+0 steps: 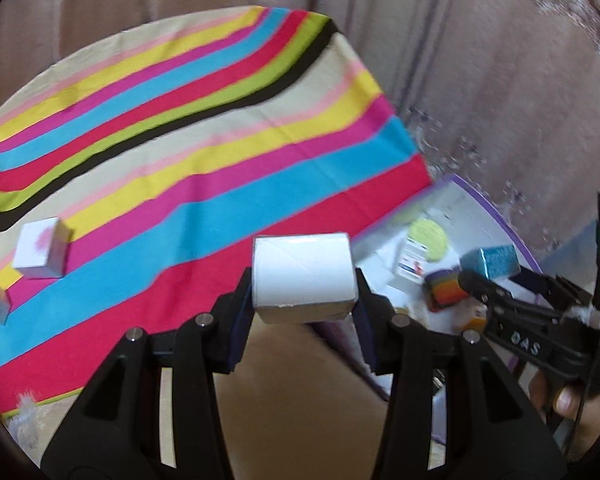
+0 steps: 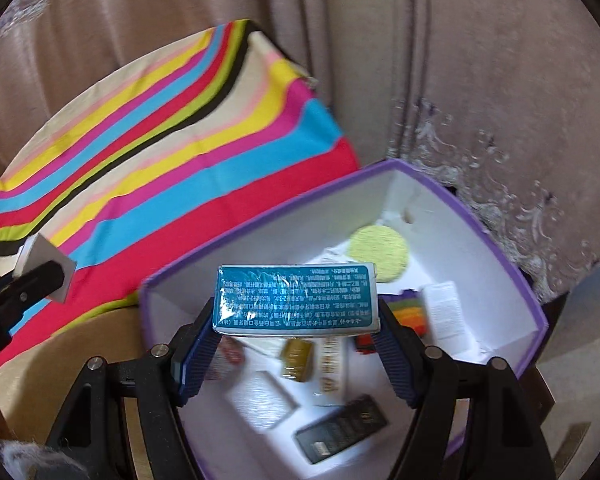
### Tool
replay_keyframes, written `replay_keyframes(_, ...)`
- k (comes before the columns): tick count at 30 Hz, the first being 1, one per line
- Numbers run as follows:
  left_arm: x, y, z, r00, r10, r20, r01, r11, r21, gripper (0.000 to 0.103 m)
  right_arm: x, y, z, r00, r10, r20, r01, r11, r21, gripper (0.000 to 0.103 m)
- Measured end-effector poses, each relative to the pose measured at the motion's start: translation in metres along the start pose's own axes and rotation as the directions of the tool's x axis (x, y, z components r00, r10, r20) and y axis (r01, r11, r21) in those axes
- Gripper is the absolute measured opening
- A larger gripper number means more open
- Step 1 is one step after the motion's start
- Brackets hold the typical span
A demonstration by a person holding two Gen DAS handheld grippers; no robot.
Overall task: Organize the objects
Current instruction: 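Carry the white cube and blue box over the purple-rimmed box, then open both grippers to drop the cube and blue box into the box, then withdraw both grippers back over the table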
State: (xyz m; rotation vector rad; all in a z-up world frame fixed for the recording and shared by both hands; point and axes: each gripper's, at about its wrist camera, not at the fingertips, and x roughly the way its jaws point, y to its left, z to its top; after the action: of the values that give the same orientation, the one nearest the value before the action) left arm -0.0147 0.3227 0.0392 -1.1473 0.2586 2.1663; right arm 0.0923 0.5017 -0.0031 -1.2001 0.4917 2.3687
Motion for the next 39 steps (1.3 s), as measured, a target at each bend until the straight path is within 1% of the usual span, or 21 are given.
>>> replay_keyframes(4, 0.007, -0.026, -0.004, 0.998, -0.044, -0.040, 0.046, 0.998, 0.053, 0.049, -0.002, -0.024, 0.000, 0.999, -0.054, 0.005, 0.054, 0.998, 0.020, 0.073)
replay_keyframes(9, 0.014, -0.054, -0.008, 0.993, -0.085, -0.078, 0.093, 0.990, 0.108, 0.049, -0.003, -0.044, 0.000, 0.994, -0.107, 0.012, 0.107, 0.993, 0.041, 0.074)
replay_keyframes(12, 0.017, -0.064, -0.011, 0.989, -0.111, -0.101, 0.123, 0.984, 0.127, 0.049, -0.005, -0.055, -0.001, 0.993, -0.118, 0.012, 0.117, 0.991, 0.063, 0.074)
replay_keyframes(15, 0.018, -0.070, -0.011, 0.986, -0.132, -0.106, 0.146, 0.979, 0.142, 0.050, -0.006, -0.060, -0.001, 0.993, -0.120, 0.012, 0.119, 0.990, 0.074, 0.074)
replay_keyframes(16, 0.017, -0.071, -0.012, 0.984, -0.143, -0.108, 0.158, 0.977, 0.146, 0.050, -0.006, -0.060, -0.002, 0.993, -0.120, 0.012, 0.119, 0.990, 0.073, 0.074)
replay_keyframes(17, 0.017, -0.072, -0.012, 0.983, -0.148, -0.109, 0.163, 0.975, 0.149, 0.057, -0.005, -0.060, -0.001, 0.993, -0.122, 0.012, 0.120, 0.990, 0.072, 0.074)
replay_keyframes(18, 0.016, -0.072, -0.012, 0.984, -0.145, -0.107, 0.160, 0.976, 0.146, 0.065, -0.006, -0.060, -0.002, 0.992, -0.123, 0.013, 0.122, 0.990, 0.071, 0.074)
replay_keyframes(19, 0.015, -0.070, -0.011, 0.984, -0.147, -0.103, 0.160, 0.977, 0.139, 0.067, -0.005, -0.059, -0.002, 0.992, -0.124, 0.013, 0.123, 0.990, 0.072, 0.074)
replay_keyframes(21, 0.016, -0.067, -0.010, 0.983, -0.156, -0.100, 0.168, 0.979, 0.119, 0.067, -0.005, -0.058, -0.001, 0.993, -0.118, 0.015, 0.117, 0.991, 0.069, 0.077)
replay_keyframes(23, 0.017, -0.064, -0.009, 0.982, -0.159, -0.098, 0.169, 0.980, 0.107, 0.068, -0.005, -0.055, -0.001, 0.993, -0.113, 0.018, 0.112, 0.992, 0.062, 0.082)
replay_keyframes(24, 0.017, -0.063, -0.009, 0.983, -0.160, -0.095, 0.169, 0.981, 0.098, 0.068, -0.005, -0.053, 0.000, 0.993, -0.115, 0.018, 0.113, 0.992, 0.059, 0.083)
replay_keyframes(28, 0.015, -0.056, -0.007, 0.982, -0.168, -0.083, 0.173, 0.982, 0.069, 0.068, -0.005, -0.047, -0.001, 0.994, -0.110, 0.017, 0.109, 0.993, 0.043, 0.083)
replay_keyframes(32, 0.011, -0.046, -0.006, 0.985, -0.160, -0.065, 0.163, 0.986, 0.047, 0.068, -0.007, -0.041, -0.001, 0.994, -0.111, 0.019, 0.111, 0.993, 0.033, 0.083)
replay_keyframes(35, 0.007, -0.034, -0.003, 0.988, -0.146, -0.050, 0.147, 0.989, 0.029, 0.069, -0.008, -0.034, 0.001, 0.994, -0.110, 0.018, 0.110, 0.994, 0.016, 0.083)
replay_keyframes(39, 0.003, -0.009, 0.000, 0.992, -0.122, -0.035, 0.121, 0.992, -0.018, 0.069, -0.012, -0.019, 0.004, 0.995, -0.098, 0.025, 0.099, 0.995, -0.012, 0.083)
